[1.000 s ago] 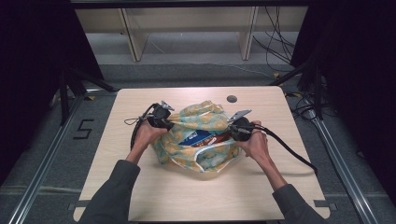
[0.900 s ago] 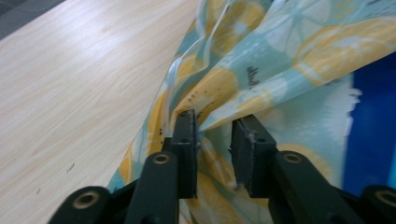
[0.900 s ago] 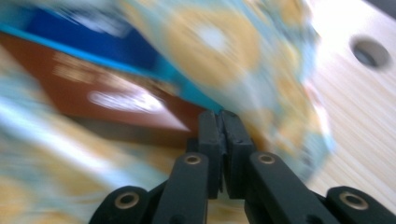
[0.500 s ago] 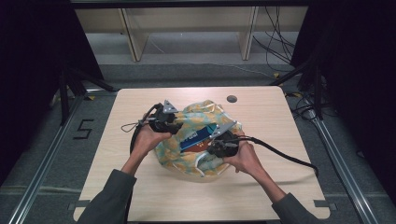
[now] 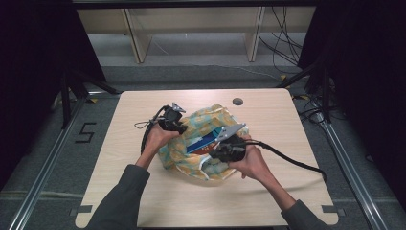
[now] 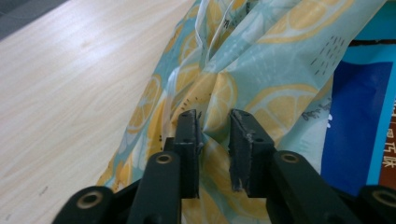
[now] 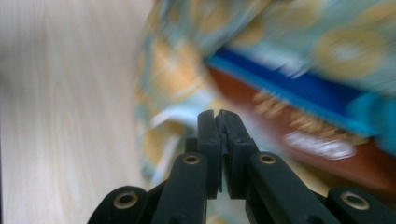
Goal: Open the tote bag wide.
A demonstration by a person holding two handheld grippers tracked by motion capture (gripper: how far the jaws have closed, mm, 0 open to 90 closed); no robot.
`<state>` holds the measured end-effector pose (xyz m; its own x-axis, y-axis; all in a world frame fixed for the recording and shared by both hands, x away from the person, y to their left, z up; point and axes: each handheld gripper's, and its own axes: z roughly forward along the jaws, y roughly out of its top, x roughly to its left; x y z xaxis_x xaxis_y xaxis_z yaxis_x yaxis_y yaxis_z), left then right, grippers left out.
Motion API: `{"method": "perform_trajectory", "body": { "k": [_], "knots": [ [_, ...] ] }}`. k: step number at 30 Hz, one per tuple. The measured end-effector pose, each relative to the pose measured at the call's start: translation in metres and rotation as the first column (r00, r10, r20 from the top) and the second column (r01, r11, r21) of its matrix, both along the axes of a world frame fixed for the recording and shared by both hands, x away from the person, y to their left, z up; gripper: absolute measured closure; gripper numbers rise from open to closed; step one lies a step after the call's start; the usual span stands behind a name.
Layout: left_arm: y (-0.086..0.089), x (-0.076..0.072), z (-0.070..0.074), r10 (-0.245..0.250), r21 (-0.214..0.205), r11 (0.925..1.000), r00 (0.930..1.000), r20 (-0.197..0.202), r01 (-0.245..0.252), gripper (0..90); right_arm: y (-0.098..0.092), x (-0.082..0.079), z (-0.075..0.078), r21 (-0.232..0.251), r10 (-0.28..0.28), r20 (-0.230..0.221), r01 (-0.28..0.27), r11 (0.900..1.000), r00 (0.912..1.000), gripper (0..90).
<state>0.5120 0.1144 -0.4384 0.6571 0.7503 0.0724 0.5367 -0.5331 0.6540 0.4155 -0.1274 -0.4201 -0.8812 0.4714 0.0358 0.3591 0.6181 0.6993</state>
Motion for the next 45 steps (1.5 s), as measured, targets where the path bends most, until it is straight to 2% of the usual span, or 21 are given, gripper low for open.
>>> {"method": "perform_trajectory", "body": {
  "k": [3,6,8,11,13,15,17,20,21,22,23,25,26,27,29,35,37,39,41,42,45],
  "knots": [
    [0.001,0.000,-0.001,-0.001,-0.003,1.0000,1.0000,0.002,0.001,67.9,-0.008,0.023,0.007,0.016,-0.059,0.071,0.058,0.9982,0.9957,88.0],
    [0.002,-0.003,0.000,-0.016,0.000,0.9999,0.9999,0.001,0.016,64.0,-0.011,0.054,0.012,0.043,-0.126,0.073,0.123,0.9914,0.9893,87.9],
    [0.002,-0.006,0.000,-0.025,-0.003,0.9997,0.9996,-0.011,0.025,62.7,-0.010,0.076,0.011,0.071,-0.196,0.081,0.190,0.9792,0.9773,87.6],
    [0.005,-0.010,-0.001,-0.040,-0.001,0.9992,0.9992,-0.009,0.040,61.3,-0.012,0.106,0.008,0.106,-0.281,0.022,0.277,0.9550,0.9596,87.7],
    [0.007,-0.015,-0.002,-0.050,-0.005,0.9987,0.9987,-0.009,0.050,60.1,-0.015,0.124,0.000,0.094,-0.322,0.015,0.319,0.9431,0.9467,87.9],
    [0.009,-0.020,-0.001,-0.079,-0.006,0.9968,0.9969,-0.003,0.079,59.1,-0.018,0.137,-0.010,0.069,-0.334,-0.004,0.333,0.9402,0.9426,88.1],
    [0.009,-0.026,0.000,-0.071,-0.040,0.9966,0.9974,0.012,0.071,58.1,-0.018,0.143,-0.022,0.053,-0.360,-0.033,0.361,0.9311,0.9325,88.3],
    [0.012,-0.033,0.007,-0.070,-0.051,0.9961,0.9966,0.043,0.072,54.3,-0.017,0.146,-0.035,0.027,-0.412,-0.100,0.417,0.9086,0.9055,88.6],
    [0.013,-0.035,0.010,-0.071,-0.051,0.9960,0.9958,0.057,0.074,53.7,-0.018,0.146,-0.036,0.015,-0.401,-0.107,0.405,0.9142,0.9097,88.6],
    [0.013,-0.039,0.014,-0.069,-0.045,0.9963,0.9945,0.079,0.073,52.7,-0.016,0.145,-0.038,0.028,-0.422,-0.107,0.427,0.9040,0.9004,88.6],
    [0.014,-0.043,0.019,-0.076,-0.034,0.9962,0.9917,0.104,0.080,51.4,-0.018,0.144,-0.036,0.004,-0.406,-0.106,0.409,0.9125,0.9075,88.2],
    [0.014,-0.054,0.028,-0.092,-0.038,0.9944,0.9841,0.152,0.099,50.8,-0.019,0.141,-0.032,0.023,-0.403,-0.105,0.407,0.9130,0.9092,87.1],
    [0.011,-0.061,0.030,-0.076,-0.086,0.9920,0.9809,0.179,0.092,51.1,-0.021,0.140,-0.029,0.031,-0.403,-0.098,0.407,0.9129,0.9102,86.5],
    [0.011,-0.067,0.033,-0.091,-0.083,0.9906,0.9774,0.191,0.109,53.0,-0.023,0.139,-0.025,0.059,-0.383,-0.086,0.389,0.9195,0.9197,86.1],
    [0.010,-0.077,0.037,-0.121,-0.100,0.9850,0.9762,0.180,0.141,55.7,-0.026,0.134,-0.017,0.097,-0.353,-0.058,0.357,0.9291,0.9339,84.8],
    [0.009,-0.090,0.032,-0.151,-0.098,0.9811,0.9762,0.156,0.167,57.7,-0.032,0.109,0.007,0.122,-0.291,-0.045,0.294,0.9479,0.9557,81.4],
    [0.010,-0.094,0.029,-0.142,-0.113,0.9809,0.9795,0.143,0.158,58.4,-0.035,0.104,0.009,0.109,-0.284,-0.019,0.284,0.9525,0.9586,80.0],
    [0.012,-0.098,0.027,-0.142,-0.123,0.9794,0.9791,0.146,0.160,58.6,-0.035,0.098,0.009,0.129,-0.296,-0.009,0.295,0.9469,0.9551,78.7],
    [0.015,-0.102,0.025,-0.126,-0.154,0.9768,0.9811,0.147,0.149,58.6,-0.040,0.095,0.012,0.116,-0.273,0.009,0.270,0.9558,0.9619,76.9],
    [0.018,-0.103,0.024,-0.127,-0.162,0.9753,0.9812,0.145,0.150,58.4,-0.041,0.092,0.014,0.124,-0.265,-0.011,0.264,0.9564,0.9642,76.1],
    [0.023,-0.108,0.021,-0.106,-0.184,0.9740,0.9834,0.147,0.132,57.1,-0.044,0.083,0.019,0.114,-0.263,0.006,0.260,0.9588,0.9648,73.3]
  ]
}}
